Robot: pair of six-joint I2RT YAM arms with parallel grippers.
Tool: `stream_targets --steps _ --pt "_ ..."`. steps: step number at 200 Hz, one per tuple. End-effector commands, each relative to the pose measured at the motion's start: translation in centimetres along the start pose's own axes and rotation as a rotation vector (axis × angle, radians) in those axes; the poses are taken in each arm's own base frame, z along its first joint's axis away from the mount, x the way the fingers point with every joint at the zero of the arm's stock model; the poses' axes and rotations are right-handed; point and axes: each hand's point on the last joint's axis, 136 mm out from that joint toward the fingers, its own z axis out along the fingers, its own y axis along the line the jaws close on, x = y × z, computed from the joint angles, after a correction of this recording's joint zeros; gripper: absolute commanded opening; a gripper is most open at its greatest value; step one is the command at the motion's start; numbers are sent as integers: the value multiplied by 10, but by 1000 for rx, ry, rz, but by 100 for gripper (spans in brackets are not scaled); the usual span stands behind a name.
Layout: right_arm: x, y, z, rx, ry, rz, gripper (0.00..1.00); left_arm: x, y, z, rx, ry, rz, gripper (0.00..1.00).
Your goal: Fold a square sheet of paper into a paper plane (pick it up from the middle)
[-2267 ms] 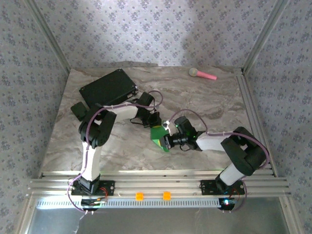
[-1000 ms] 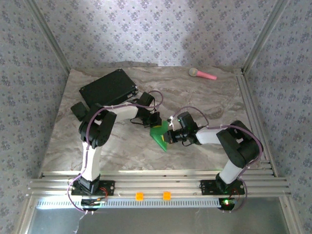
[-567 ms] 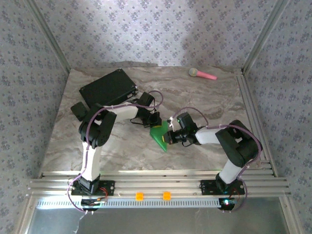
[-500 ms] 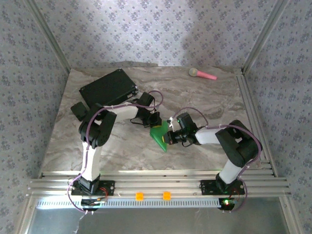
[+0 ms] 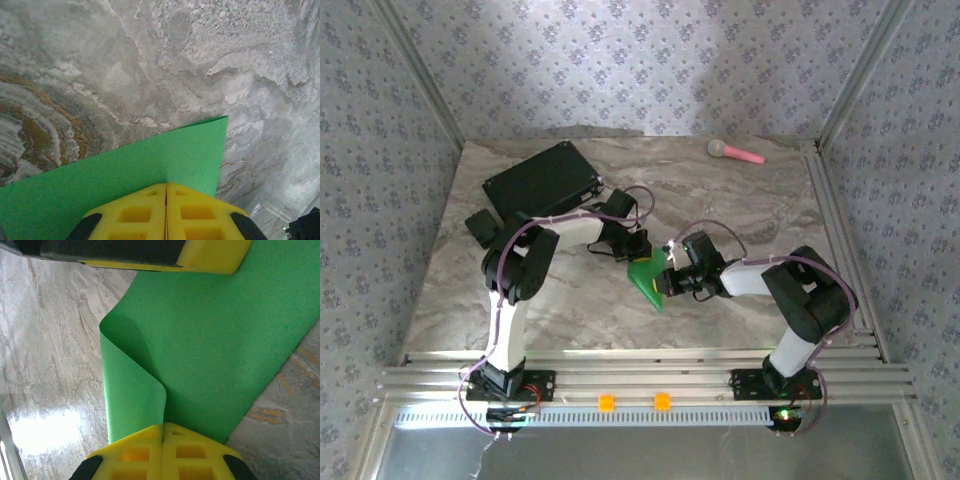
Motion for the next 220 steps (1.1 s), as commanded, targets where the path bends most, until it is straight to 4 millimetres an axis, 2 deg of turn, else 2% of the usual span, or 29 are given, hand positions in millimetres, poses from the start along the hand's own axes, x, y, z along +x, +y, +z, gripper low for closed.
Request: stream_targets --steps 1,93,155,199,220 --pt "-4 -1 3 15 2 0 0 8 12 9 -36 24 -16 8" --pt "-5 -1 3 20 -1 -3 0 12 15 12 -39 31 -20 8" --pt "6 -5 6 36 36 3 0 11 13 10 -36 28 -18 8" --pt "12 -12 8 66 47 8 0 0 4 0 -35 -9 2 9" --pt "13 -13 9 65 54 12 0 -9 -6 -8 -27 -45 15 14"
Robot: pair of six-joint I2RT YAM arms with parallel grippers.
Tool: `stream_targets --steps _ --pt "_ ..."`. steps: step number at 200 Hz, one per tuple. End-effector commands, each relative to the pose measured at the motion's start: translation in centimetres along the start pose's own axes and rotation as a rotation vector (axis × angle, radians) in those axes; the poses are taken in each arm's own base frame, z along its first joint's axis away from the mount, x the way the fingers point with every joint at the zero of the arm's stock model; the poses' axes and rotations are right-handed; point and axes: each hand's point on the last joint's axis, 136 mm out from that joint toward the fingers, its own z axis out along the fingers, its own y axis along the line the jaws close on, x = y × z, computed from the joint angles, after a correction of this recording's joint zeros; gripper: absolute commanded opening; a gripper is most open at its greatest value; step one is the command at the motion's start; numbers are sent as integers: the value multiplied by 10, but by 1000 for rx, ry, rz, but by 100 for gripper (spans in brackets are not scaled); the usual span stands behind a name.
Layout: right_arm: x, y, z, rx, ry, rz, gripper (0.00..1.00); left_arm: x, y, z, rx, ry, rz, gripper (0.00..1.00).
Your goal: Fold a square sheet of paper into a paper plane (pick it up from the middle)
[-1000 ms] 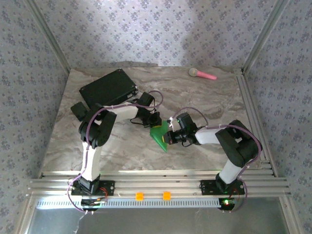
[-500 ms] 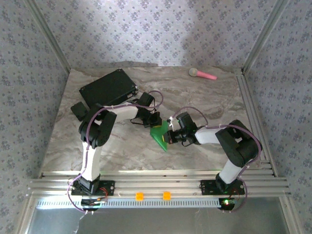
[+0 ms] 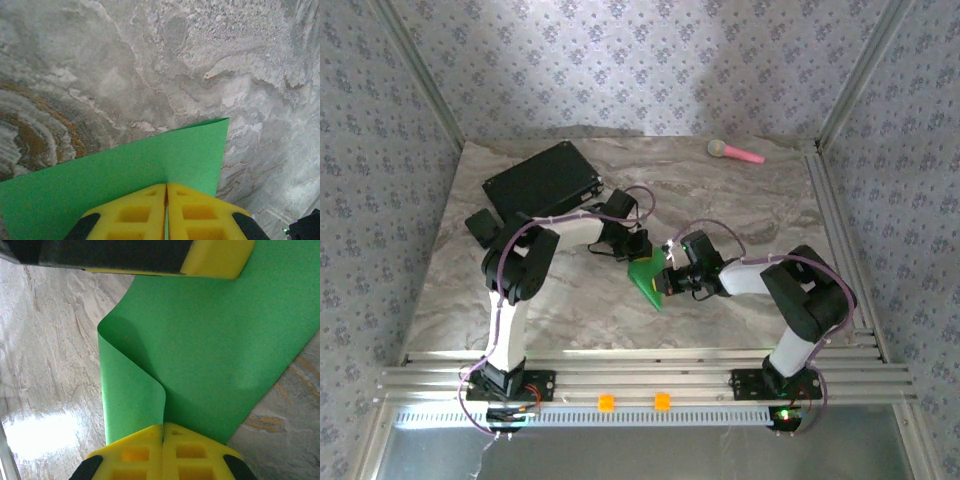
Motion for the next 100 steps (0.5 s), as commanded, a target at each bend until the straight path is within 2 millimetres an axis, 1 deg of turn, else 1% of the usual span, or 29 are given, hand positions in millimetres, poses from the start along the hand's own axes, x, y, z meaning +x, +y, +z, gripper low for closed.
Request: stream_targets --steps 1,17,30,50,58,65,73,77,100 --pt "14 -12 6 49 54 16 0 -7 -6 -9 -28 -34 9 14" --pt "15 -13 6 53 53 19 0 -15 -17 -21 -14 -76 27 19" --pt "14 -14 7 51 49 22 0 -23 -23 -34 -16 -124 36 22" --pt "11 -15 6 46 36 34 0 -29 -28 -54 2 -204 27 25" --pt "11 -17 6 49 31 41 0 -27 -30 -61 18 -228 25 25" --pt "10 -17 6 47 25 44 0 -24 -31 -66 28 -243 20 24" --pt "9 -18 6 46 22 48 0 -20 -31 -72 42 -260 12 21" --pt "9 -19 6 45 21 50 0 -16 -29 -73 46 -261 3 20" --pt "9 -21 5 47 20 56 0 4 -32 -79 132 -263 -43 10"
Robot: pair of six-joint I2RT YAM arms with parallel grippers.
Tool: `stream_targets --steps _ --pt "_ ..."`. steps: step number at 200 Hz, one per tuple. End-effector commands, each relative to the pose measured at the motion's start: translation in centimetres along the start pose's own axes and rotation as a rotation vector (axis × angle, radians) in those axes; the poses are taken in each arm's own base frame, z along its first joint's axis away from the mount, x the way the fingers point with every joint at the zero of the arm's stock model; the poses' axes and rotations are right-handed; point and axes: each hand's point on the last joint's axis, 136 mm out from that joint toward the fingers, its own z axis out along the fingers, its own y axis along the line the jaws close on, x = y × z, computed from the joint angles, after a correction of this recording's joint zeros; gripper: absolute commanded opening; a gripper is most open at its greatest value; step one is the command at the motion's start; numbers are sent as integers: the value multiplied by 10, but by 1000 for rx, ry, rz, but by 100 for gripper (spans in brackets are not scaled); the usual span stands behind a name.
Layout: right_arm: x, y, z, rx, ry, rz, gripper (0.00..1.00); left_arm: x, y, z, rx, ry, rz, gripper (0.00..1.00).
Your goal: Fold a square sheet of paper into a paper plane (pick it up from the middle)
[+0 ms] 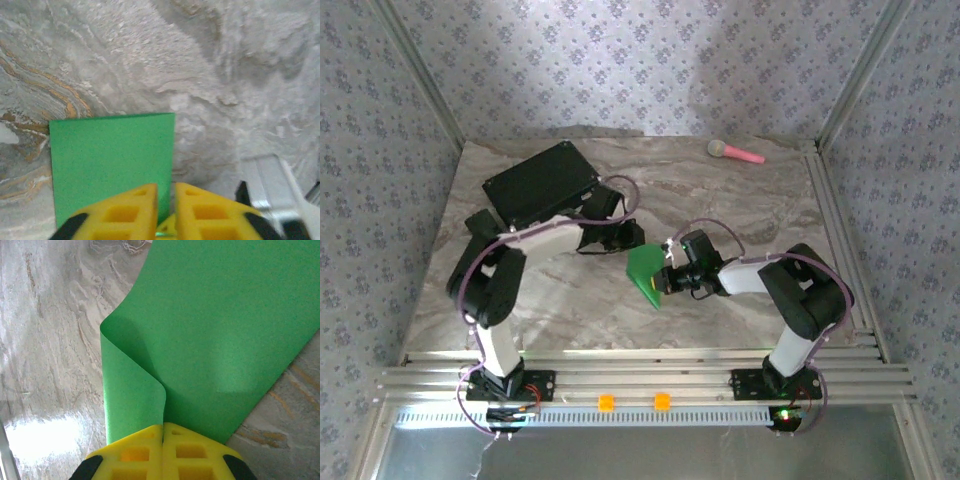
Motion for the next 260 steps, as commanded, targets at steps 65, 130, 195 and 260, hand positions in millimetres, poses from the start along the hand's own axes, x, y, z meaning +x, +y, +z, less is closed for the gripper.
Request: stream_targets --steps 65,130,195,260 --pt "18 -23 0 71 39 58 0 51 -6 -7 240 12 -175 1" --pt "20 -25 0 78 41 62 0 73 9 10 204 67 -219 1" --pt "23 -27 1 83 47 69 0 82 15 15 187 96 -219 1" --pt "25 -29 1 87 50 71 0 94 26 20 166 114 -216 2"
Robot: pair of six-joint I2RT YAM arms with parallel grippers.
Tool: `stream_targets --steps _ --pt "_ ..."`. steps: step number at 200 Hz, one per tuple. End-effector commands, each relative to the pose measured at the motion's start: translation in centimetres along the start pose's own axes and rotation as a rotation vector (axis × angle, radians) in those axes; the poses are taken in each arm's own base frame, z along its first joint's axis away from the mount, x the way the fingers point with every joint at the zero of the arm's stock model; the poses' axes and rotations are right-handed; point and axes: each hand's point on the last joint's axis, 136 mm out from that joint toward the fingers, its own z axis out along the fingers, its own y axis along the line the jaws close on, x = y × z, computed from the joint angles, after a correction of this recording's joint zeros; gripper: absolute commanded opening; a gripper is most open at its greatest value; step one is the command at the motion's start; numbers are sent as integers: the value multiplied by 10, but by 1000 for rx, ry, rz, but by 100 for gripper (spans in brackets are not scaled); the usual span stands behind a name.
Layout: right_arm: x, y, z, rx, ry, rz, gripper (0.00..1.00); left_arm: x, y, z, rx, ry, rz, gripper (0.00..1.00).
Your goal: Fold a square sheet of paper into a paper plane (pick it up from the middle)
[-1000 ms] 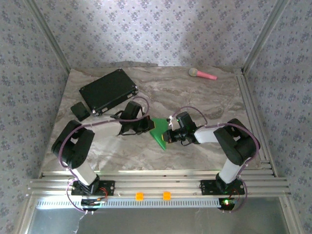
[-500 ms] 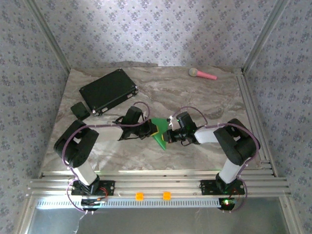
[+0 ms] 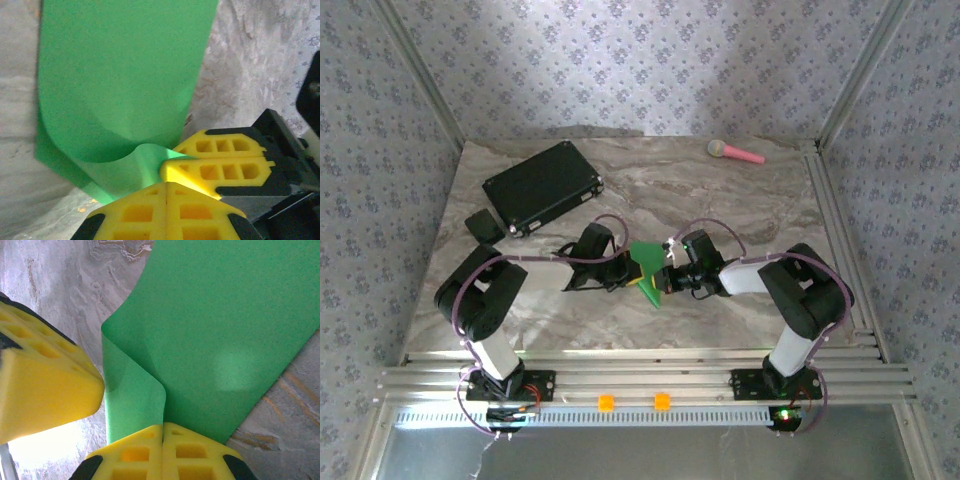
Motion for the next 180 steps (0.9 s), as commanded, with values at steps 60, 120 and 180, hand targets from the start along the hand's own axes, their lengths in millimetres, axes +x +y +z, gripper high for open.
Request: stream_targets --steps 60,120,180 --pt "26 -26 2 89 67 69 0 9 40 3 -156 6 2 2" --pt "25 -25 1 89 66 65 0 -1 1 -10 -107 -25 85 6" --pt "26 -25 1 91 67 66 0 -3 -8 3 -63 6 86 6"
